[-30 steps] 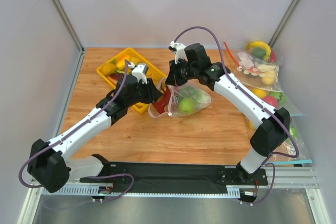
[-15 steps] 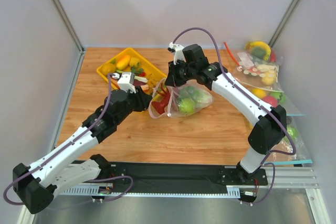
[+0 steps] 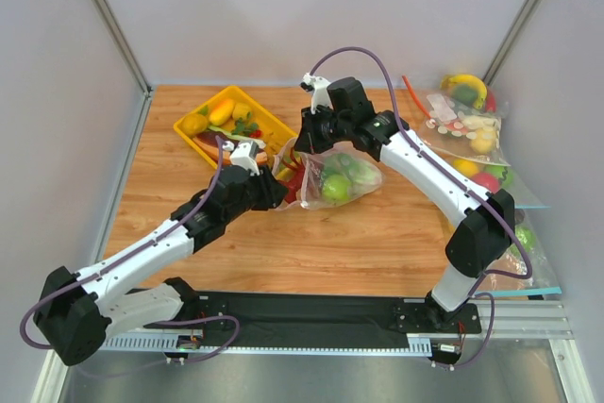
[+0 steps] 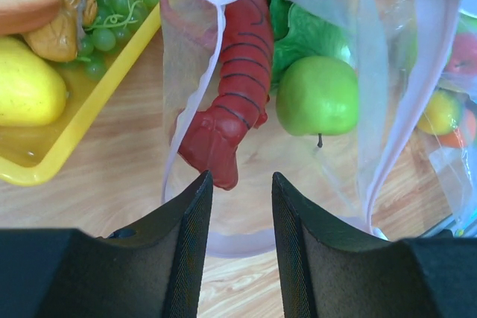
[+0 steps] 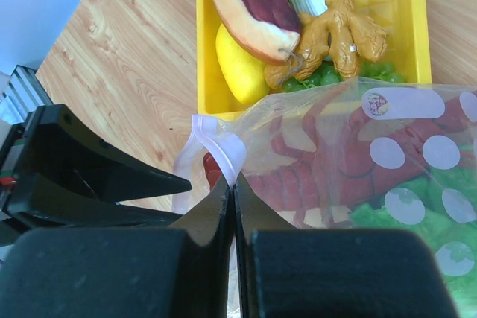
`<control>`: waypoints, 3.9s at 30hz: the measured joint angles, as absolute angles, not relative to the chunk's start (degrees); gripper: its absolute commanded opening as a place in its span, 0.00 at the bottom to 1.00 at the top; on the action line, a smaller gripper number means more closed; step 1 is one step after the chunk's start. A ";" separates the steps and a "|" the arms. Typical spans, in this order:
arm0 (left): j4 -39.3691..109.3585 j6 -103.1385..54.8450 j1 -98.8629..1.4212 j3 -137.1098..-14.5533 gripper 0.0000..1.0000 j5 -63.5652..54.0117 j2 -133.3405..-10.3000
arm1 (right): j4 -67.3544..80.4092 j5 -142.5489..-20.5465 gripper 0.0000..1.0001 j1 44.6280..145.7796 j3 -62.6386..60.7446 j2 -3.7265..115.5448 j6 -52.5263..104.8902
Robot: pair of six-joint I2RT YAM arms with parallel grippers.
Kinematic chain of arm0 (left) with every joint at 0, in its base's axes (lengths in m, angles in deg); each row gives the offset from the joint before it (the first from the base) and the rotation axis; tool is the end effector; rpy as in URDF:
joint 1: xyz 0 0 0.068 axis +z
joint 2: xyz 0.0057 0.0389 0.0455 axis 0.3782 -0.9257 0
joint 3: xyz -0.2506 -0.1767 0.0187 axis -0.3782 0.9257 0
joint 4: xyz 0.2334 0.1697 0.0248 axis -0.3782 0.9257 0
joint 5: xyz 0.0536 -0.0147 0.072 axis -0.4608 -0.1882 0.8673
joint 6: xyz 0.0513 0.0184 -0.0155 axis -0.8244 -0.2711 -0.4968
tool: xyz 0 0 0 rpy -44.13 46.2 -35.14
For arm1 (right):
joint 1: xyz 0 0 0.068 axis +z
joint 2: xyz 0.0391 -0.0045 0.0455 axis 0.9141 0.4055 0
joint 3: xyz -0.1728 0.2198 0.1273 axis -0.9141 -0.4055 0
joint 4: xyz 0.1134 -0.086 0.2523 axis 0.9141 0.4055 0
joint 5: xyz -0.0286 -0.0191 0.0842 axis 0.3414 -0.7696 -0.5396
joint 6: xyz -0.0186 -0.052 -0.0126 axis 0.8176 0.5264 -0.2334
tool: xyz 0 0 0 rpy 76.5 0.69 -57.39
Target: Open the zip-top bag and remove the fake food
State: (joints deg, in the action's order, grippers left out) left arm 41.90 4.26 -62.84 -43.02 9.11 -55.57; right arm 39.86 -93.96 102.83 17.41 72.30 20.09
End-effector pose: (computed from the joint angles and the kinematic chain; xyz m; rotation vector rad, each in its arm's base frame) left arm 0.1912 -0.1588 0.2866 -0.0545 2.0896 -0.7892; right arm 0.3327 0.2654 0.3860 -0.6744 2.2171 0.8496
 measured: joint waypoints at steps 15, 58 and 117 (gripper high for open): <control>42.90 5.40 -63.02 -42.91 0.53 12.30 -59.61 | 39.86 -93.96 0.00 103.46 17.46 72.30 19.67; 28.91 10.25 -53.71 -39.13 0.00 0.52 -59.18 | 44.02 -88.50 0.00 105.76 16.82 72.30 24.07; 50.51 -0.57 -37.36 -49.46 0.00 -40.63 -55.42 | 47.45 -77.44 0.00 88.71 11.36 73.85 27.04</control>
